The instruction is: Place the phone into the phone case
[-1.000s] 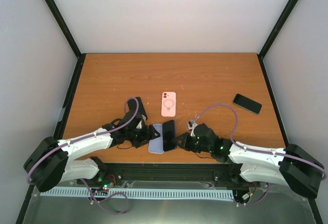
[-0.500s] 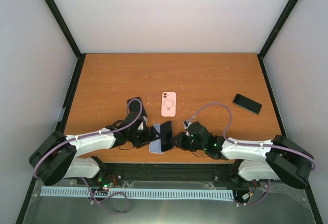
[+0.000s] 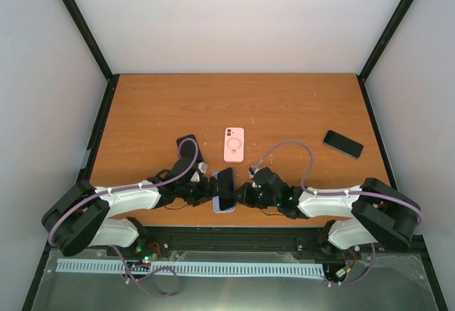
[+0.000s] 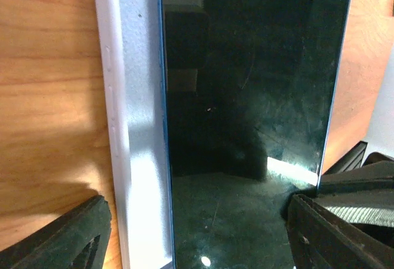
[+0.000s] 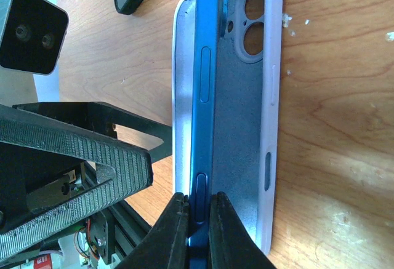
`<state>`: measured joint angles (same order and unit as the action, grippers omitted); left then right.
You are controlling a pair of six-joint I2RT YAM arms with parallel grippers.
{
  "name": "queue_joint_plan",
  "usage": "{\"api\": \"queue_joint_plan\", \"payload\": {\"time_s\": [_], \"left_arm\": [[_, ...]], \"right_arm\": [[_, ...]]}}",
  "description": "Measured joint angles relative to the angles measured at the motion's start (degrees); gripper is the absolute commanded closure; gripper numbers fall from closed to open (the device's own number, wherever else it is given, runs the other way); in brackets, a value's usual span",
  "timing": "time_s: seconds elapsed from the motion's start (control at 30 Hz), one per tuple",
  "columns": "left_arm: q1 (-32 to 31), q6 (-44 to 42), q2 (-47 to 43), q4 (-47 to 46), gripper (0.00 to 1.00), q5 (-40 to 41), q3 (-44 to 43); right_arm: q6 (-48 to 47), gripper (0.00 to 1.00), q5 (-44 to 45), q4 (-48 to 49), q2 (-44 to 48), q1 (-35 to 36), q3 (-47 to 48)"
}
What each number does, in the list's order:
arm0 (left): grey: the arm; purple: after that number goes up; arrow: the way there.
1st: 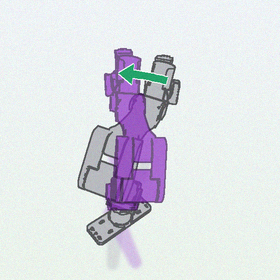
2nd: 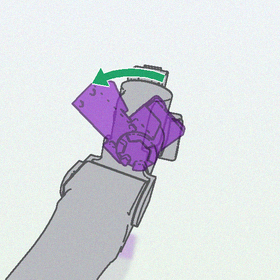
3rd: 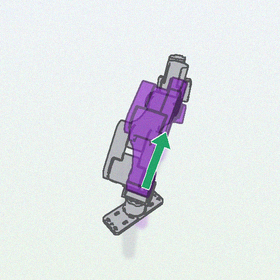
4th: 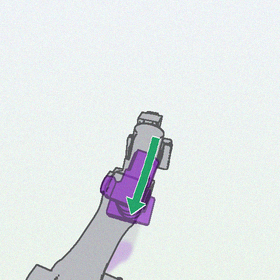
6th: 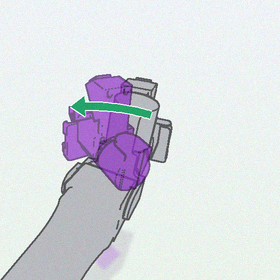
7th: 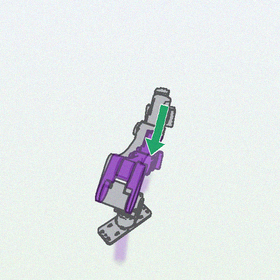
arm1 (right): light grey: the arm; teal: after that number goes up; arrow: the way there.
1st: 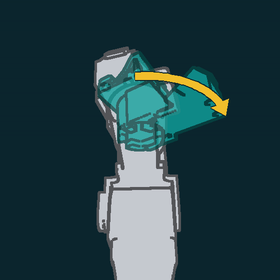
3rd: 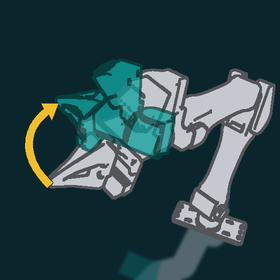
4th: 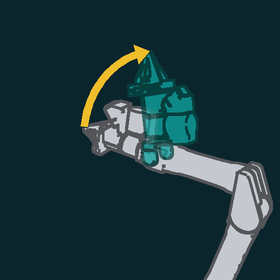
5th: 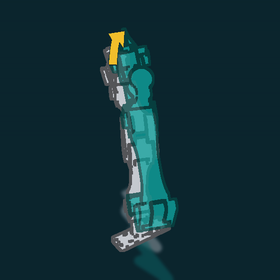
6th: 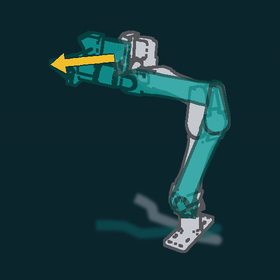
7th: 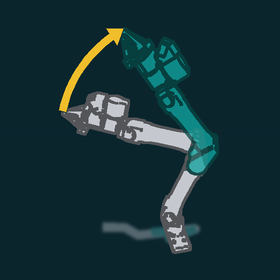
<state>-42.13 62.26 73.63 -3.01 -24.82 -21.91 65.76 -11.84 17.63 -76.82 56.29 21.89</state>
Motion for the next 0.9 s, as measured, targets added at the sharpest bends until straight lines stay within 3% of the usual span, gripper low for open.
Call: {"api": "queue_joint_plan", "payload": {"time_s": [0.6,0.9], "left_arm": [[0.42,-0.83,0.9,-4.11,0.27,0.76,1.14],[0.83,-0.15,0.9,-4.59,0.29,0.74,1.55]], "right_arm": [[-4.2,0.96,-2.84,7.04,-7.72,-0.02,2.05],[-2.29,0.86,-2.75,9.7,-8.81,-0.13,1.22]]}}
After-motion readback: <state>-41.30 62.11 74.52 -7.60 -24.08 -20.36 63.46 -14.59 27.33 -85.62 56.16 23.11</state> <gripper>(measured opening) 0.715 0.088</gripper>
